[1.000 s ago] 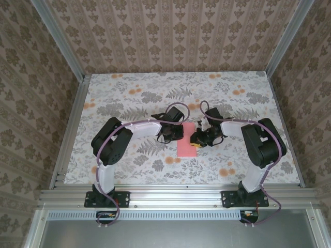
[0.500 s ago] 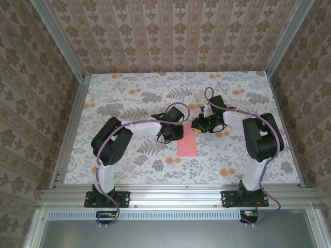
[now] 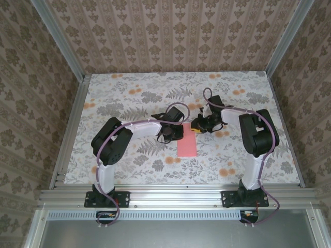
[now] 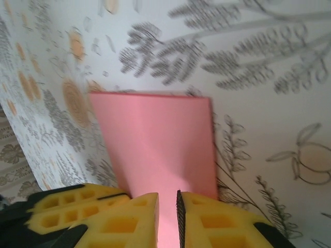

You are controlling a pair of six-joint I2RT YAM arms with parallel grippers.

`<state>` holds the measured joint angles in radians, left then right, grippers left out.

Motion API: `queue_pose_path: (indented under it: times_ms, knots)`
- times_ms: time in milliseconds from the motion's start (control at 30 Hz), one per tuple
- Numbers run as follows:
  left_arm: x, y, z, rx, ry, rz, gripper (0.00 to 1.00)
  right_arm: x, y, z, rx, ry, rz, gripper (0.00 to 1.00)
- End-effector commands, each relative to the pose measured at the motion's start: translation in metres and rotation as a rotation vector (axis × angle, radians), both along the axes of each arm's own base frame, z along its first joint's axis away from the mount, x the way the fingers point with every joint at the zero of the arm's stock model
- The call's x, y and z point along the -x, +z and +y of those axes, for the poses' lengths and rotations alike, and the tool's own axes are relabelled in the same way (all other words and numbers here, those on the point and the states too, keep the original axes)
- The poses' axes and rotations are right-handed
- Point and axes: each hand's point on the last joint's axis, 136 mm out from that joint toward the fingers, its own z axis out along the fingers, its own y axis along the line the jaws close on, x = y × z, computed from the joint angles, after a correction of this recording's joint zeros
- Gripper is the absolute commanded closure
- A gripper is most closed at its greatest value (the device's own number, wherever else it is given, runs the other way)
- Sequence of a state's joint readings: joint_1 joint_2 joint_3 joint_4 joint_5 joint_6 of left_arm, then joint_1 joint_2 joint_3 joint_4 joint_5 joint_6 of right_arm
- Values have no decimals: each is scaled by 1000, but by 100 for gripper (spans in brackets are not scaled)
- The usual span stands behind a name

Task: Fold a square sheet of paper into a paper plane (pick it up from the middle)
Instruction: Fold the square sheet of paper in half at the center of the table.

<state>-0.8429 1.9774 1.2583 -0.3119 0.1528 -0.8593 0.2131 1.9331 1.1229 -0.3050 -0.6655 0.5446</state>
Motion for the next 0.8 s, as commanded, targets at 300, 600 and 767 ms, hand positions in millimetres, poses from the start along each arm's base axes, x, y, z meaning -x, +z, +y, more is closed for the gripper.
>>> queue_pose_path:
  times_ms: [300, 600, 767]
  knots:
    - [22, -25, 24, -127, -19, 75, 100, -20, -14, -1, 17, -8, 16, 81]
    - [22, -25, 25, -131, -26, 78, 100, -26, -7, 0, -1, -12, 4, 81]
    - [24, -28, 26, -140, -28, 84, 100, -37, 6, -2, 3, -12, -27, 81]
